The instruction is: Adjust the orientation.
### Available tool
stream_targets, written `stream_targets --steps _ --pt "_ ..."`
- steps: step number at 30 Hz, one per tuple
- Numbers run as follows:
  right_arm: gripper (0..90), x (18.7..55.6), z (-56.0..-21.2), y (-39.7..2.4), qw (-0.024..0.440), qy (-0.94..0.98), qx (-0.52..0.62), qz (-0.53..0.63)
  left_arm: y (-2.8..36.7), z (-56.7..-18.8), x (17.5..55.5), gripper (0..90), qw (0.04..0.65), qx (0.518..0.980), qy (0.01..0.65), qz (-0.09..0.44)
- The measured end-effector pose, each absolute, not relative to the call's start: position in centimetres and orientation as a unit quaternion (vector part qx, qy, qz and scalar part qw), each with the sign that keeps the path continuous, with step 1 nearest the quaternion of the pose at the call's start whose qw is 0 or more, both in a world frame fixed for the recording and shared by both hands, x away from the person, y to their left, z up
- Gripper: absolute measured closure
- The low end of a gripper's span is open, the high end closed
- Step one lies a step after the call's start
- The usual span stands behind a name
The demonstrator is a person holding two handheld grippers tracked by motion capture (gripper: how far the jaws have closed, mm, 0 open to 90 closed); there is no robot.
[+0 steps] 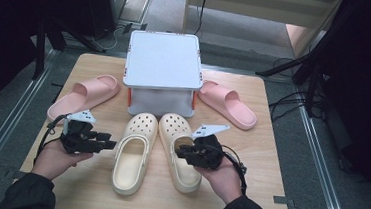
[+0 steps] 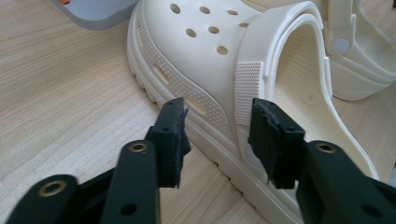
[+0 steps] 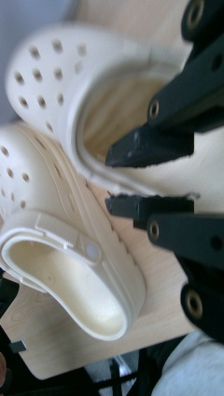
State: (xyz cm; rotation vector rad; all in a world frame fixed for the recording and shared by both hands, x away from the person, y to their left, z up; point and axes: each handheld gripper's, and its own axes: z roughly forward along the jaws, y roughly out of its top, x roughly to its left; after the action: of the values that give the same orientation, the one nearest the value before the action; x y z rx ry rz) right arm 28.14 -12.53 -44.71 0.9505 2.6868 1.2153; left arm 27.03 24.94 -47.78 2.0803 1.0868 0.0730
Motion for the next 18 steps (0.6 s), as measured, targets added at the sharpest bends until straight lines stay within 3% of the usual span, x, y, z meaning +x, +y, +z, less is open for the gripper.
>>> stream_targets --steps 5,10,13,18 --pt "88.4 29.5 -44.4 -15.5 0.05 0.856 0.326 0.398 25.0 -48.3 27.3 67.8 0.376 0.818 0.434 0.02" --pt "89.1 31.4 -45.7 -17.6 0.056 0.849 0.358 0.385 25.0 -49.1 28.0 70.9 0.359 0.819 0.448 0.002" --pt "87.5 32.2 -46.9 -17.5 0.041 0.85 0.365 0.377 24.6 -49.7 28.5 71.5 0.352 0.823 0.447 -0.004" --pt "85.7 33.0 -48.3 -16.7 0.054 0.863 0.362 0.347 24.0 -50.3 28.9 71.4 0.338 0.831 0.441 -0.005"
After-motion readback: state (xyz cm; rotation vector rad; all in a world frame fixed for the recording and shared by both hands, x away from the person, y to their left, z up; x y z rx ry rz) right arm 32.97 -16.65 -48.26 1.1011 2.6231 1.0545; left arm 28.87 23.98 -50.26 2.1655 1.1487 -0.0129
